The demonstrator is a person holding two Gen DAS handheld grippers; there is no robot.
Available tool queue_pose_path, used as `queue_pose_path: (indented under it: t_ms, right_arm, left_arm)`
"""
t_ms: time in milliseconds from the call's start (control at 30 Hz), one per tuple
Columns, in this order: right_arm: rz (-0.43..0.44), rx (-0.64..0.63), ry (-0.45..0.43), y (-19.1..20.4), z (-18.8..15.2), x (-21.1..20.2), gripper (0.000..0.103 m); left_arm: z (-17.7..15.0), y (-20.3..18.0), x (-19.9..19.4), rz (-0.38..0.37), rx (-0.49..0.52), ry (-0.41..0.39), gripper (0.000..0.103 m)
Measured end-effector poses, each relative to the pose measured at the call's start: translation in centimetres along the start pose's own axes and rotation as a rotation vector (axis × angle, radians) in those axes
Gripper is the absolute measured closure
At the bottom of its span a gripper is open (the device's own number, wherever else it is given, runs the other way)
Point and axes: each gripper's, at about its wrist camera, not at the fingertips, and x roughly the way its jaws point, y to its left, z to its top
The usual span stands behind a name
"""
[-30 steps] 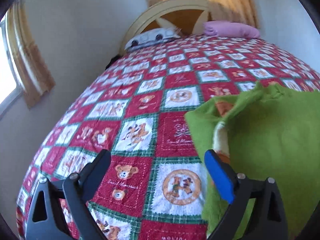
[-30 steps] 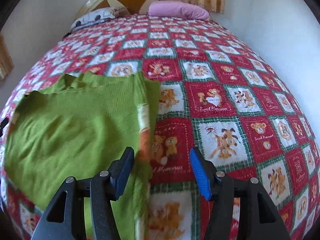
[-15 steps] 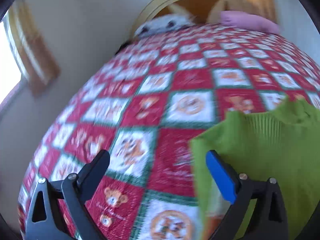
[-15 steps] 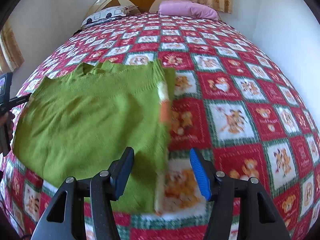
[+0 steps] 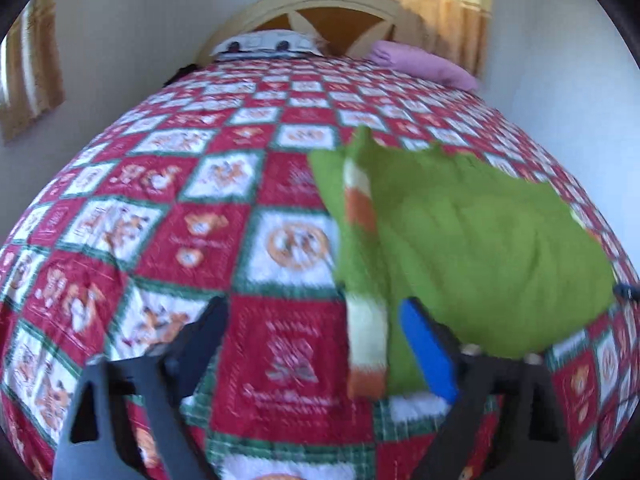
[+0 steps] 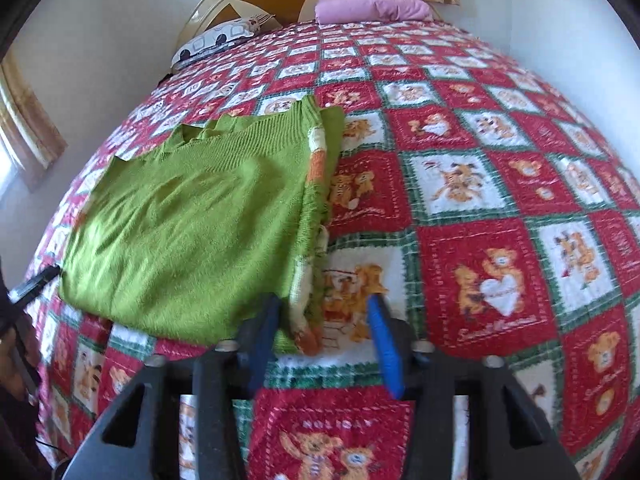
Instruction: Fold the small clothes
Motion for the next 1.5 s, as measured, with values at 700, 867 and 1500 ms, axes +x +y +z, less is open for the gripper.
queue_pose_path:
  t_ms: [700, 867, 1500]
  right_arm:
    - [-0.057, -0.210, 0.049, 10.8, 0.4, 4.6, 0.067]
    - [-0.076, -0.255, 0.015, 12.7, 0.2, 2.6, 0.067]
    - [0.003, -0.445, -0.080, 23.2, 0.1, 5.6, 0.064]
  left_arm:
    - [-2.6, 0.3, 1.4, 0.129, -0.034, 0.053, 0.033]
    - [-2.9, 1.0, 1.1, 0.101, -0.072, 0.040, 0.028]
    - [-3.8, 2.0, 0.2, 0.100, -0.141, 0.023, 0.013]
